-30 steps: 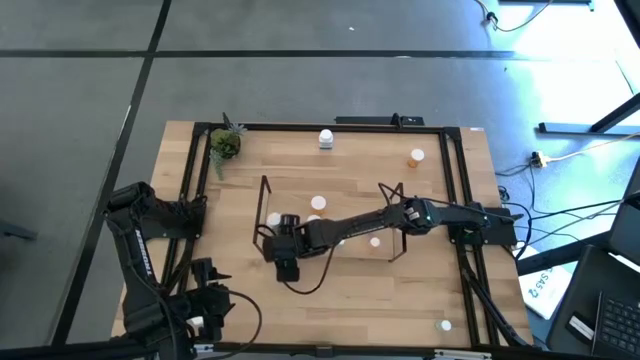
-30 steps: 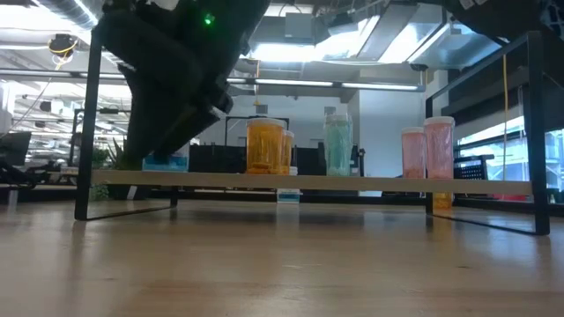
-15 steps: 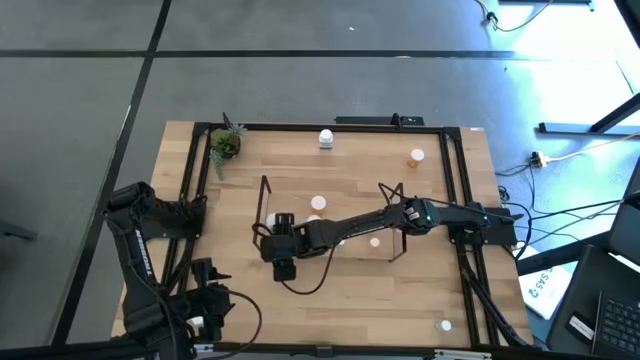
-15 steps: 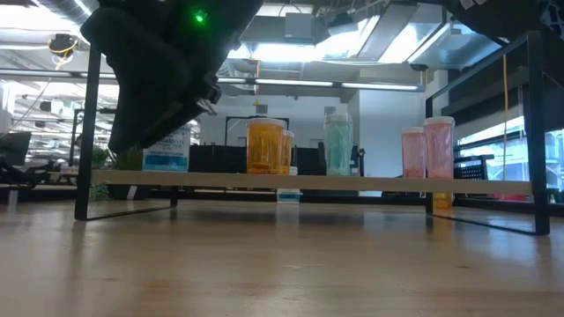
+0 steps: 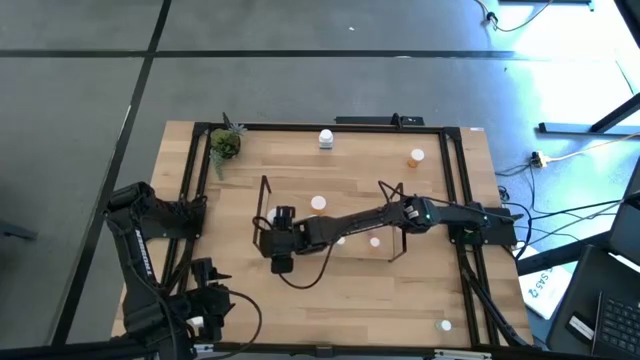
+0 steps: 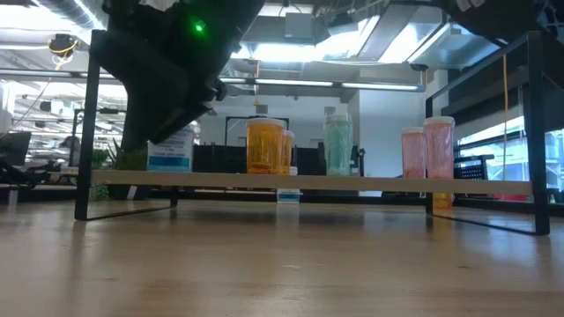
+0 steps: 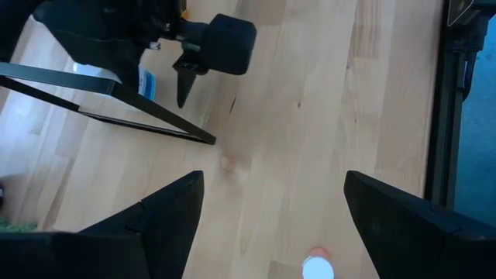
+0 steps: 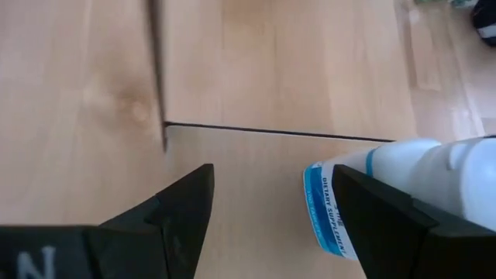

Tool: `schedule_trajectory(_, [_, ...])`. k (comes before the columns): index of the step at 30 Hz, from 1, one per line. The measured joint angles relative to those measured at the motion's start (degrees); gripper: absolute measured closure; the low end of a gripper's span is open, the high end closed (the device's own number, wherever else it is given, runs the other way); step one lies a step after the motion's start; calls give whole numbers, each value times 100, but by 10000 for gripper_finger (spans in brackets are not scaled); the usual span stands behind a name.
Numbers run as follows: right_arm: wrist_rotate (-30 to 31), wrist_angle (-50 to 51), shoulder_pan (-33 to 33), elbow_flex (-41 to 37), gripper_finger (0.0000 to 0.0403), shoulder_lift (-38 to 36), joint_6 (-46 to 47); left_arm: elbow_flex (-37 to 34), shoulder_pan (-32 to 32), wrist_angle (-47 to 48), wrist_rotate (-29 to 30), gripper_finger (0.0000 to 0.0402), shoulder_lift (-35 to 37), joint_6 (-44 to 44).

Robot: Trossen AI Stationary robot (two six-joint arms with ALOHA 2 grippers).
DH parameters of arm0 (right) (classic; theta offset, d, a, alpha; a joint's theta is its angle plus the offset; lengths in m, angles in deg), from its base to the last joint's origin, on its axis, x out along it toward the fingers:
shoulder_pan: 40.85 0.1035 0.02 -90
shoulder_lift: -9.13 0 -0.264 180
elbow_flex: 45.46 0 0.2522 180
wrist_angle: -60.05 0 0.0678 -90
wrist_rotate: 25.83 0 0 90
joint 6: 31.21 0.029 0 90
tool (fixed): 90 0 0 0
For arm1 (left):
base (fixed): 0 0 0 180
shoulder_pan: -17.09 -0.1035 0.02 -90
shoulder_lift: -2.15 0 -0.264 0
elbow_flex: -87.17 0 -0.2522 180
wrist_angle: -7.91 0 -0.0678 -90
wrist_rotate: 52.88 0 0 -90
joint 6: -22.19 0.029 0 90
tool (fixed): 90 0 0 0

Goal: Pick and place medicine bottles onto shelf by color
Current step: Adjust the white pill bottle on the shelf

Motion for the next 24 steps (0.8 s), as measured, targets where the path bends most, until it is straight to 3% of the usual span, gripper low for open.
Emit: schedule_trajectory(24, [239, 192, -335, 0, 139, 0, -95, 0, 0, 0, -1, 95, 0, 0])
